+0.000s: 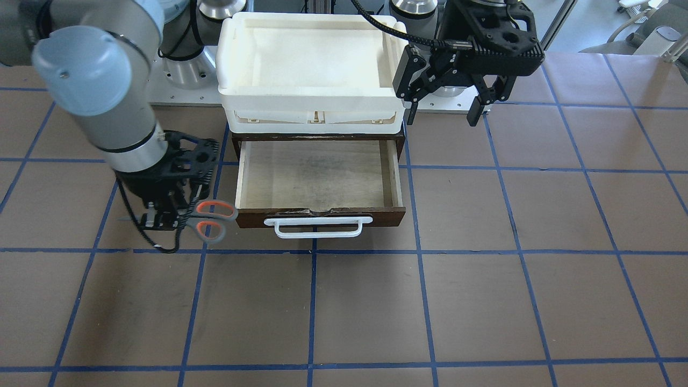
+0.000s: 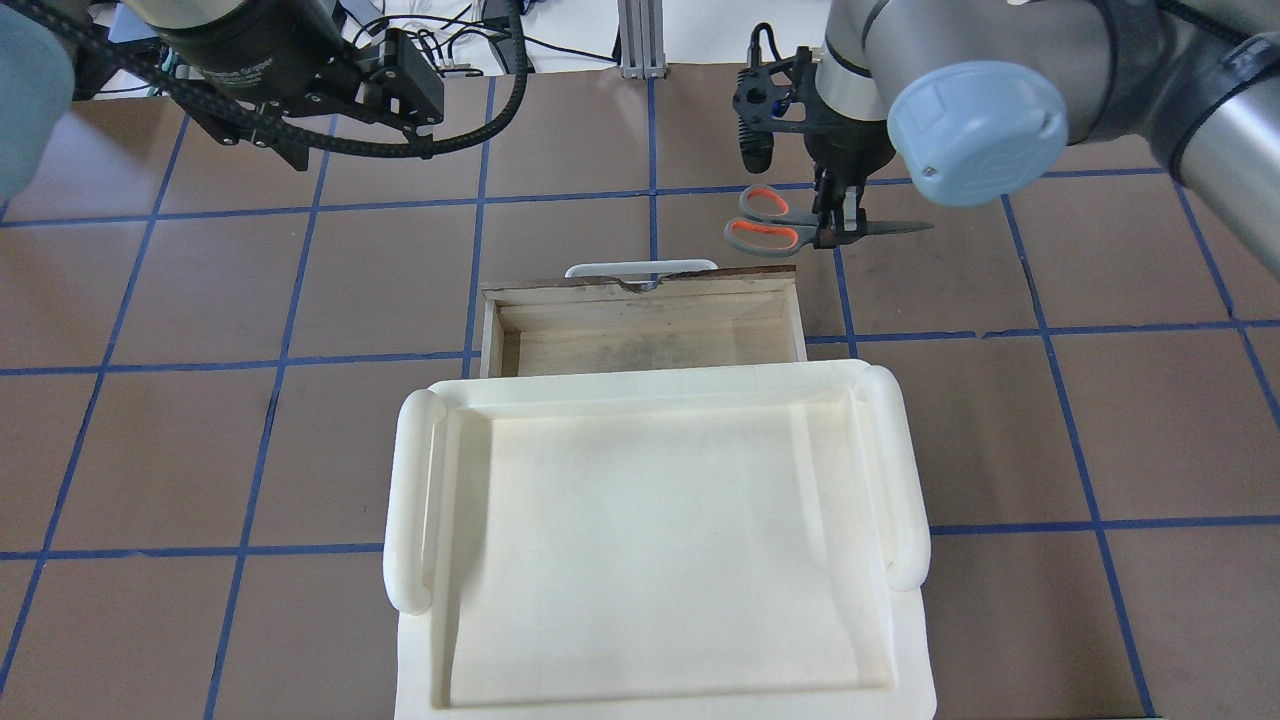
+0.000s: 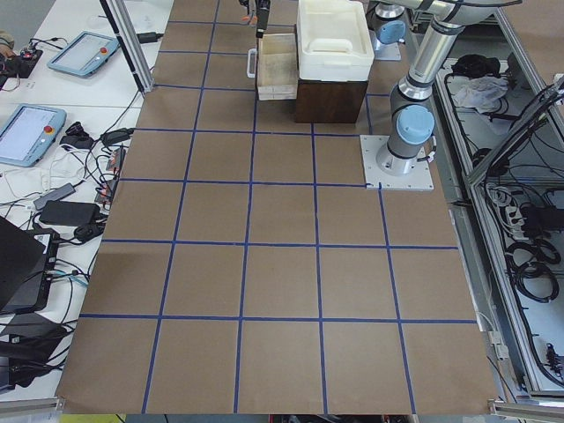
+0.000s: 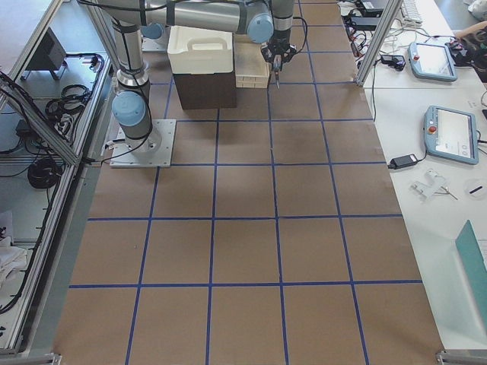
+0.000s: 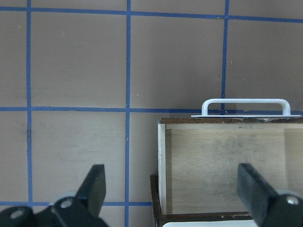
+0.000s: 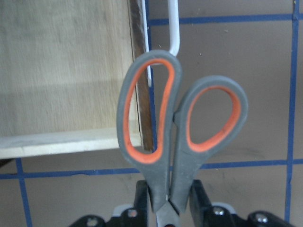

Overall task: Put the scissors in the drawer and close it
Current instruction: 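Carry the scissors with the right gripper over the open drawer and lower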

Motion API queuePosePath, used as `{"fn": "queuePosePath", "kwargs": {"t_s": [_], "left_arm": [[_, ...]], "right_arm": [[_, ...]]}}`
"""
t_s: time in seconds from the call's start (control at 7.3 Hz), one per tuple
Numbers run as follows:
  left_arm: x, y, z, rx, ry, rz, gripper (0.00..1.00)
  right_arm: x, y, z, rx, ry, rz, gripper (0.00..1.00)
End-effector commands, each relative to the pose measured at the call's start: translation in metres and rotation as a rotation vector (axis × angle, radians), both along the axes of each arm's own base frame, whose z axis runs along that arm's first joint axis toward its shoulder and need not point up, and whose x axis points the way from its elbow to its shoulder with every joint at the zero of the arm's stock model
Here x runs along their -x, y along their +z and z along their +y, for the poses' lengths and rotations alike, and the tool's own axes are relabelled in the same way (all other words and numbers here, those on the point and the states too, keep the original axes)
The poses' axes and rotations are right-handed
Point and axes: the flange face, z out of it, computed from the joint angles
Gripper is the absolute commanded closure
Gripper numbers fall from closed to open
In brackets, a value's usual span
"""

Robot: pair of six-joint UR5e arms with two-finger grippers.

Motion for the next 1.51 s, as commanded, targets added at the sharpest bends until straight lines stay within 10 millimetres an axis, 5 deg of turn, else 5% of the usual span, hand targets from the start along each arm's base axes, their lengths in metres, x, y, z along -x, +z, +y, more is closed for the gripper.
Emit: {"fn": "queuePosePath", "kwargs": {"t_s": [0.0, 0.68, 1.23, 1.37], "left_arm": [[-0.024, 0.003, 0.005, -0.022, 0.021, -0.006, 0.00], [-0.021, 0.003, 0.010, -0.024, 0.017, 0.008, 0.00], [-0.022, -0.005, 0.019, -0.038, 0.019, 0.014, 0.00], [-0.022, -0.005, 0.020, -0.038, 0.019, 0.014, 0.00]], "right_arm": [[-0.061, -0.002, 0.030, -0.011, 0.045, -0.003, 1.00], [-0.138, -0.030, 0.070, -0.061, 0.113, 0.015, 1.00], [-0.147, -0.056, 0.066, -0.097, 0.095, 0.027, 1.00], [-0.146, -0.054, 0.066, -0.093, 0.095, 0.027, 0.50]]}}
